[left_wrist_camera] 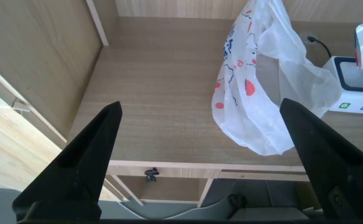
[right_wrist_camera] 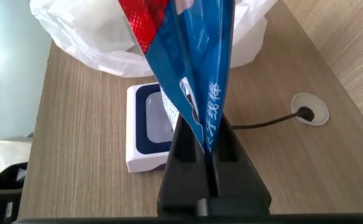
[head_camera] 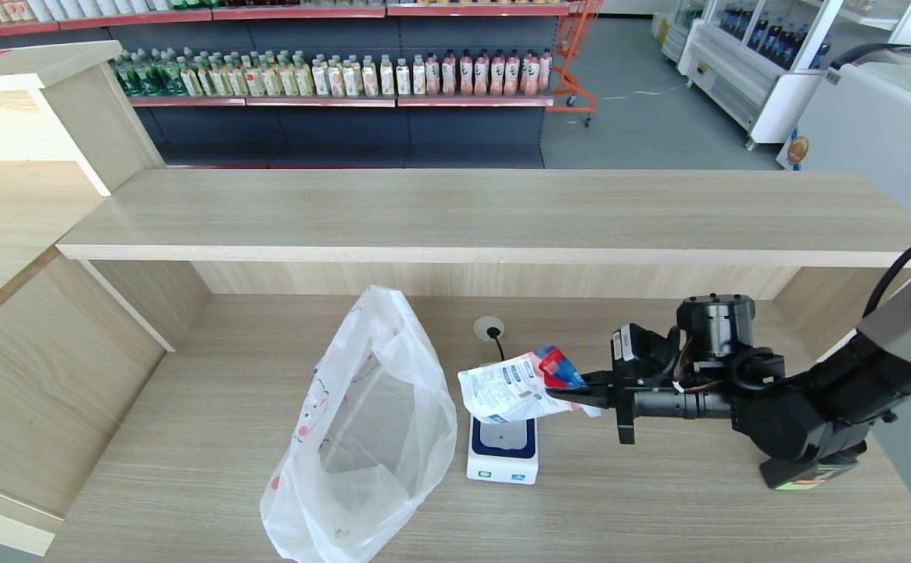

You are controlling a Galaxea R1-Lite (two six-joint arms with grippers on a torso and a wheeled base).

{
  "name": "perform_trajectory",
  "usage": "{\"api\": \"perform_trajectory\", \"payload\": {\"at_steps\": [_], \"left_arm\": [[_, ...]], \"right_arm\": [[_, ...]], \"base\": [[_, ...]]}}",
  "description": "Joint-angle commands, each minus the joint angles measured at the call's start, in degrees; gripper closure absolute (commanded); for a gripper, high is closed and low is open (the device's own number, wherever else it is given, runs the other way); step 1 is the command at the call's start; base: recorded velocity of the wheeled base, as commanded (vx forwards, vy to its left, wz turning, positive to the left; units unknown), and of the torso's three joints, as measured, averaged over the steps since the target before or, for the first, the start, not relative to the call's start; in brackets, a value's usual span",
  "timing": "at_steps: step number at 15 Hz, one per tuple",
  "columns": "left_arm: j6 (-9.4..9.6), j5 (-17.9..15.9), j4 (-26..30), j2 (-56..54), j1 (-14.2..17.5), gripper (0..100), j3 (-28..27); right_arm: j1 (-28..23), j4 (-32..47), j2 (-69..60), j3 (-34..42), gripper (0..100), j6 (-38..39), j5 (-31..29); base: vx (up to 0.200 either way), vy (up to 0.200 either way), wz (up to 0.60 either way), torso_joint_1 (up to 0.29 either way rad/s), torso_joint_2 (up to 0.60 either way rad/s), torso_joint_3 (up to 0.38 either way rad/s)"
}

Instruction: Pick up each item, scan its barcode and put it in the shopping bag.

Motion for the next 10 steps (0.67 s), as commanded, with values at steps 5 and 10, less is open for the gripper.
{"api": "perform_trajectory", "payload": {"at_steps": [5, 10], "left_arm": [[-0.06, 0.0, 0.0, 0.0, 0.0, 0, 0.0], [-0.06, 0.0, 0.0, 0.0, 0.0, 0, 0.0]], "right_arm": [[-0.2, -3.6, 5.4, 0.0, 100, -3.5, 2.0], [0.0, -3.8, 4.7, -0.5, 100, -2.9, 1.8]], "base": [[0.000, 0.000, 0.00, 0.000, 0.00, 0.000], [0.000, 0.000, 0.00, 0.000, 0.00, 0.000]]}}
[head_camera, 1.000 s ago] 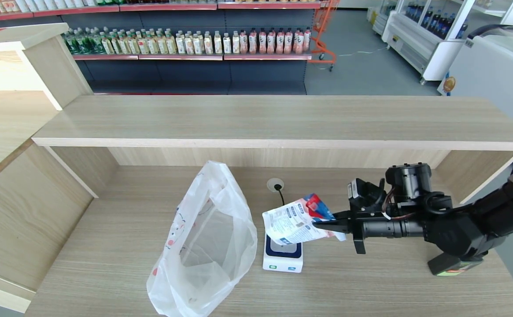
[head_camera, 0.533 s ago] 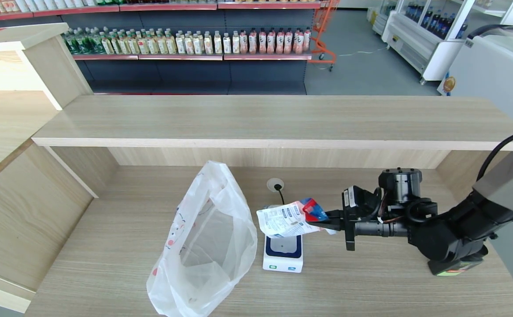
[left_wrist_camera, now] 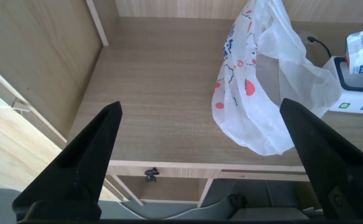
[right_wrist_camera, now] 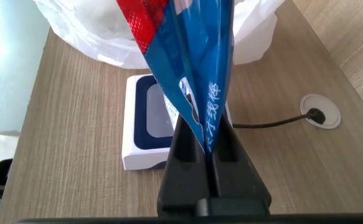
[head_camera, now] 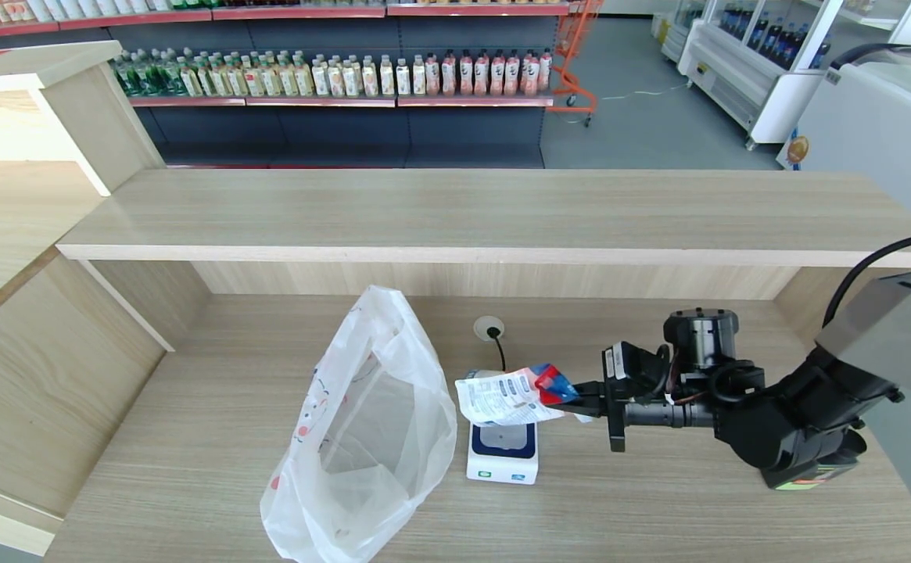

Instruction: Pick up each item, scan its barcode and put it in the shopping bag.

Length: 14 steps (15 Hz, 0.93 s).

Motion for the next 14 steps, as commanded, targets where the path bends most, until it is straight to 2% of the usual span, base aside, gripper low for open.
{"api": "perform_trajectory", "payload": {"at_steps": [1, 8, 10, 12, 14], "left_arm": [[-0.04, 0.0, 0.0, 0.0, 0.0, 0, 0.0], [-0.04, 0.0, 0.0, 0.0, 0.0, 0, 0.0], [-0.04, 0.0, 0.0, 0.0, 0.0, 0, 0.0], [0.04, 0.0, 0.0, 0.0, 0.0, 0, 0.0], [0.04, 0.0, 0.0, 0.0, 0.0, 0, 0.0]], "right_arm": [[0.2, 0.0, -0.4, -0.1, 100, 0.4, 0.0], [-0.2, 0.6, -2.6, 0.0, 100, 4.9, 0.0], [-0.8, 0.7, -6.6, 1.5, 100, 11.9, -0.2], [-2.1, 2.6, -15.6, 4.5, 100, 26.7, -1.6], [-2.3, 3.6, -22.0, 7.1, 100, 41.2, -6.6]], "base": [[0.000, 0.000, 0.00, 0.000, 0.00, 0.000], [0.000, 0.000, 0.00, 0.000, 0.00, 0.000], [0.000, 0.000, 0.00, 0.000, 0.00, 0.000], [0.000, 0.000, 0.00, 0.000, 0.00, 0.000], [0.000, 0.000, 0.00, 0.000, 0.00, 0.000]]}}
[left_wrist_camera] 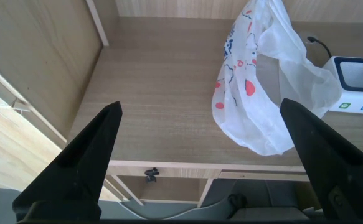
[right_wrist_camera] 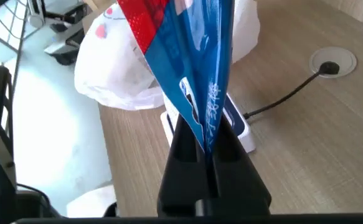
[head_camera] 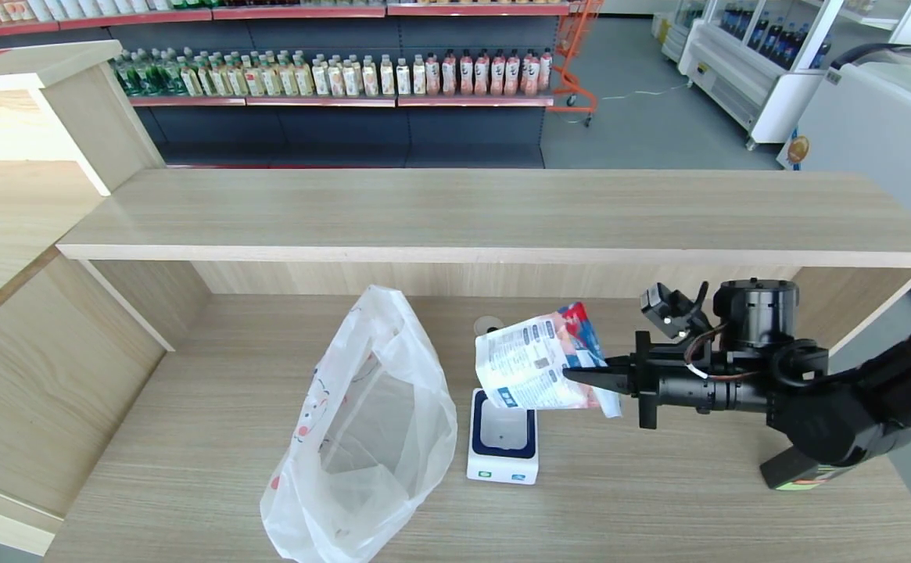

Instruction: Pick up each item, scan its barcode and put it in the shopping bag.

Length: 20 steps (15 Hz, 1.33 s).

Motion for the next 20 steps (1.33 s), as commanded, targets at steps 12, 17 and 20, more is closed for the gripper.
{"api": "perform_trajectory", "payload": {"at_steps": [12, 17, 20], "left_arm": [[-0.06, 0.1, 0.0, 0.0, 0.0, 0, 0.0], [-0.14, 0.1, 0.0, 0.0, 0.0, 0, 0.0], [0.03, 0.1, 0.0, 0.0, 0.0, 0, 0.0]], "right_arm": [[2.9, 1.2, -13.1, 8.7, 100, 38.0, -18.4], [2.7, 1.0, -13.2, 10.6, 100, 38.2, -18.5], [3.1, 1.0, -13.5, 10.7, 100, 40.2, -18.4]], "base": [[0.000, 0.000, 0.00, 0.000, 0.00, 0.000], [0.000, 0.080, 0.00, 0.001, 0.00, 0.001], [0.000, 0.200, 0.00, 0.001, 0.00, 0.001]]}}
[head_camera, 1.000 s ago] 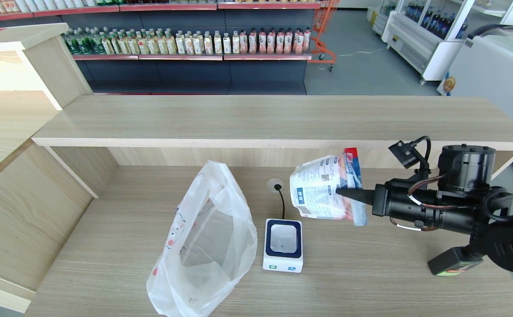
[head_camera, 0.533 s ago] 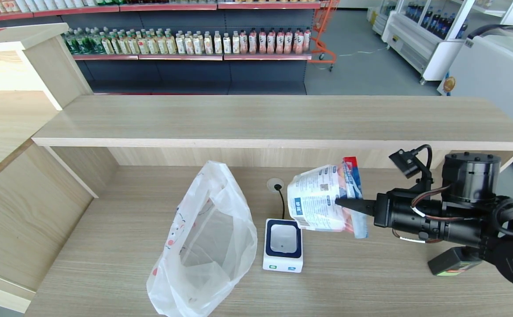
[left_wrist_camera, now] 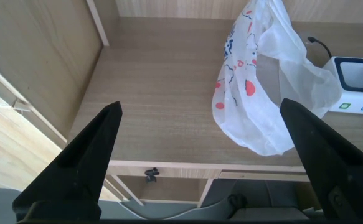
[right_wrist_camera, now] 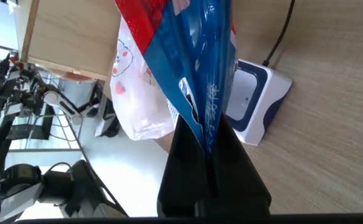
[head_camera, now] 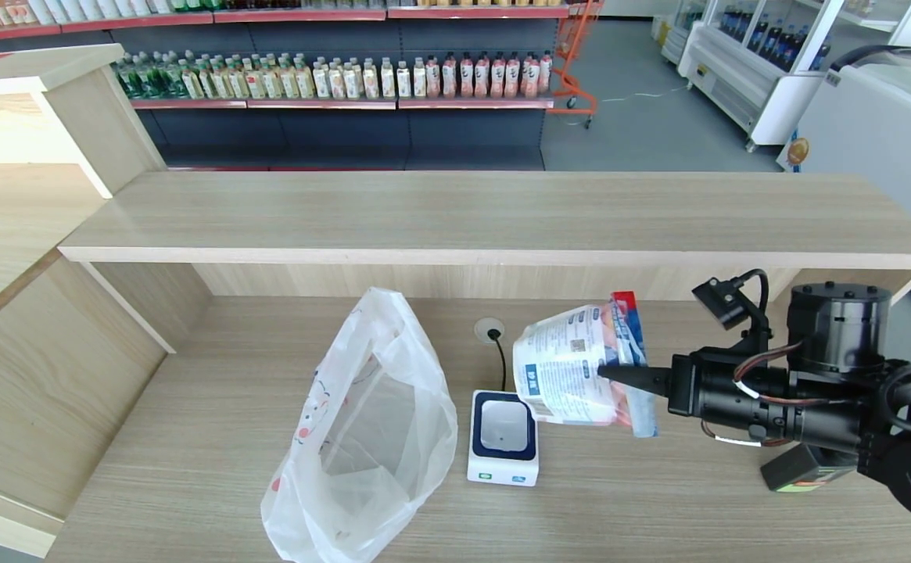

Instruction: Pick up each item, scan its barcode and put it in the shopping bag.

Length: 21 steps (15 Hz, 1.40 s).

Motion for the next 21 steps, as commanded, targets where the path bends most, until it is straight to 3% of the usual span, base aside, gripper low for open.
{"api": "perform_trajectory", "payload": {"at_steps": [1, 7, 10, 14, 21], "left_arm": [[0.02, 0.0, 0.0, 0.0, 0.0, 0, 0.0], [0.02, 0.0, 0.0, 0.0, 0.0, 0, 0.0], [-0.15, 0.0, 0.0, 0.0, 0.0, 0, 0.0], [-0.15, 0.0, 0.0, 0.0, 0.0, 0, 0.0], [-0.15, 0.0, 0.0, 0.0, 0.0, 0, 0.0]], "right_arm": [[1.0, 0.0, -0.4, -0.1, 100, 0.7, 0.1], [6.9, 0.1, 0.3, -0.9, 100, 3.4, -0.2], [11.7, 0.1, 7.1, -5.5, 100, 3.5, -5.7], [17.6, 1.4, 14.9, -10.9, 100, 3.3, -8.2], [17.7, 9.1, 27.2, -26.3, 100, 1.5, -10.7]], "base": [[0.000, 0.000, 0.00, 0.000, 0.00, 0.000], [0.000, 0.000, 0.00, 0.000, 0.00, 0.000], [0.000, 0.000, 0.00, 0.000, 0.00, 0.000], [0.000, 0.000, 0.00, 0.000, 0.00, 0.000], [0.000, 0.000, 0.00, 0.000, 0.00, 0.000]]}}
